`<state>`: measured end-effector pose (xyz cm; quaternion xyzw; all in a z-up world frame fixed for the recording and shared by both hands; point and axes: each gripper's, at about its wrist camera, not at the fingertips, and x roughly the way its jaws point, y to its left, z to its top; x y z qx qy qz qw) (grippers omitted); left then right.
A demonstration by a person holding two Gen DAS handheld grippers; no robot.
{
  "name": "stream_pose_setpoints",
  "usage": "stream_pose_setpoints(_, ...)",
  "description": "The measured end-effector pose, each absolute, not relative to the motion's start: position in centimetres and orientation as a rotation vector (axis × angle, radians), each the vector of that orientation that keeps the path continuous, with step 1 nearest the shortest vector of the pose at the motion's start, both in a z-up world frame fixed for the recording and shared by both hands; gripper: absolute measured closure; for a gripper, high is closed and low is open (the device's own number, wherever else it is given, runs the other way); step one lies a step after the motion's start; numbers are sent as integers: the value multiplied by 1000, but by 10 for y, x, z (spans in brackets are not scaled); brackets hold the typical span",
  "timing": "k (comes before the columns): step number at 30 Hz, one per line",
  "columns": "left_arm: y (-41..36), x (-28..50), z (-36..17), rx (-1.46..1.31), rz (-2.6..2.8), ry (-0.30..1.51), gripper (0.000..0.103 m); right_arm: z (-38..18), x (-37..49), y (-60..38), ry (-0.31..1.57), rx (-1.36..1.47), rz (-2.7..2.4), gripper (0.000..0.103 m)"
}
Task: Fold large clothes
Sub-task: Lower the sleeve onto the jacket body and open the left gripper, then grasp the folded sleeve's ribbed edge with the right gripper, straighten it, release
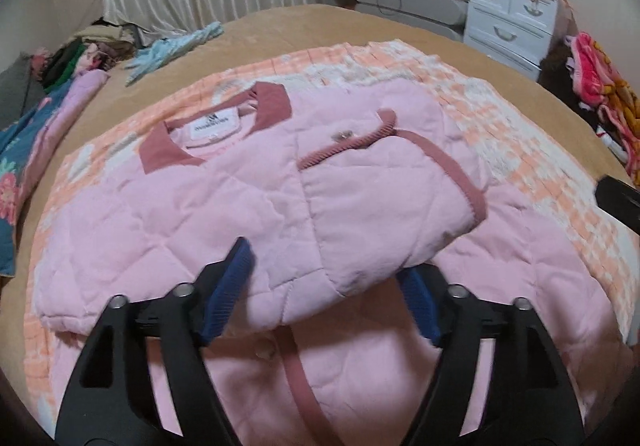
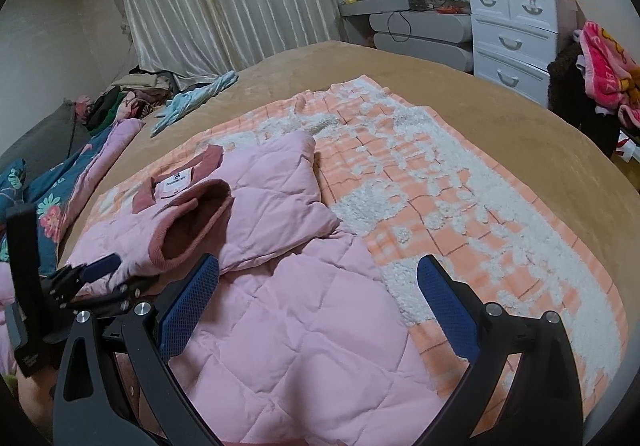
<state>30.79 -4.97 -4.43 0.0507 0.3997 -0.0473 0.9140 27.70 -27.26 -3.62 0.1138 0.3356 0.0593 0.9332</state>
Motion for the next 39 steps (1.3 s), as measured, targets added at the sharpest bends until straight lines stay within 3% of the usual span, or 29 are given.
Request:
stream_pose_setpoints(12,-22,281,-11,-42,-150,814,10,-35,278,-262,686,200,134,4)
stream_pose_setpoints(23,57,273,6,-152,36,783,9,-27,288,-223,697,133,244,4)
stream_pose_setpoints(39,147,252,-11,-254,192,795,9,-72,336,-153,926,282,448,8)
